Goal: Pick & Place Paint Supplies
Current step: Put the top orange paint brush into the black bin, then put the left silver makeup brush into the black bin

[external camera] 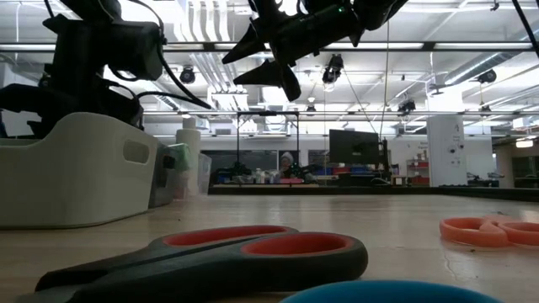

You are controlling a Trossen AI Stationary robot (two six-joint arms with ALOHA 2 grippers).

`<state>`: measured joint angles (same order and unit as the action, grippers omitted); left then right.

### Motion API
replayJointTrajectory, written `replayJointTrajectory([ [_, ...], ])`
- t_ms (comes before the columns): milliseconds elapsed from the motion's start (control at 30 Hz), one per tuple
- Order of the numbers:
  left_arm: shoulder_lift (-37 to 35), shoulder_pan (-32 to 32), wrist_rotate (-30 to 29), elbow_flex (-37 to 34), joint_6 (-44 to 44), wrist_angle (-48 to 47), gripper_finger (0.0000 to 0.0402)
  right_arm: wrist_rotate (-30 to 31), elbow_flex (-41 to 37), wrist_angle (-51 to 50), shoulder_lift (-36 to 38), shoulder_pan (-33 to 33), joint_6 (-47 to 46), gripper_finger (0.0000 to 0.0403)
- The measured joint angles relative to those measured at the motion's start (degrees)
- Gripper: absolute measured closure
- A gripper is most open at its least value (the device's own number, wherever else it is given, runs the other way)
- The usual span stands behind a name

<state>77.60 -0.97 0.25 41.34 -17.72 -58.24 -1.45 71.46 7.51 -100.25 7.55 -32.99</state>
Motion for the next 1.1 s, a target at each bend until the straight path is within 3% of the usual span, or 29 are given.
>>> replayJointTrajectory([
  [467, 0.0, 0.0, -0.6, 2.0, 3.1, -0.5, 0.0302, 0.0, 0.0, 0.0, 0.0, 0.0, 0.0, 0.0207],
  [800, 0.0, 0.0, -0.9, 15.7, 7.2, -0.6, 0.0301, 0.0, 0.0, 0.2, 0.0, 0.0, 0.0, 0.0207],
  [900, -0.1, 0.0, -5.1, 20.2, 11.1, -1.1, 0.0301, -0.1, 0.1, 0.5, 0.0, -0.1, 0.0, 0.0207],
  [1100, -2.0, 0.1, -19.0, 25.7, 15.0, -2.1, 0.0301, -0.3, 0.4, 2.9, 0.2, -0.1, -0.2, 0.0207],
])
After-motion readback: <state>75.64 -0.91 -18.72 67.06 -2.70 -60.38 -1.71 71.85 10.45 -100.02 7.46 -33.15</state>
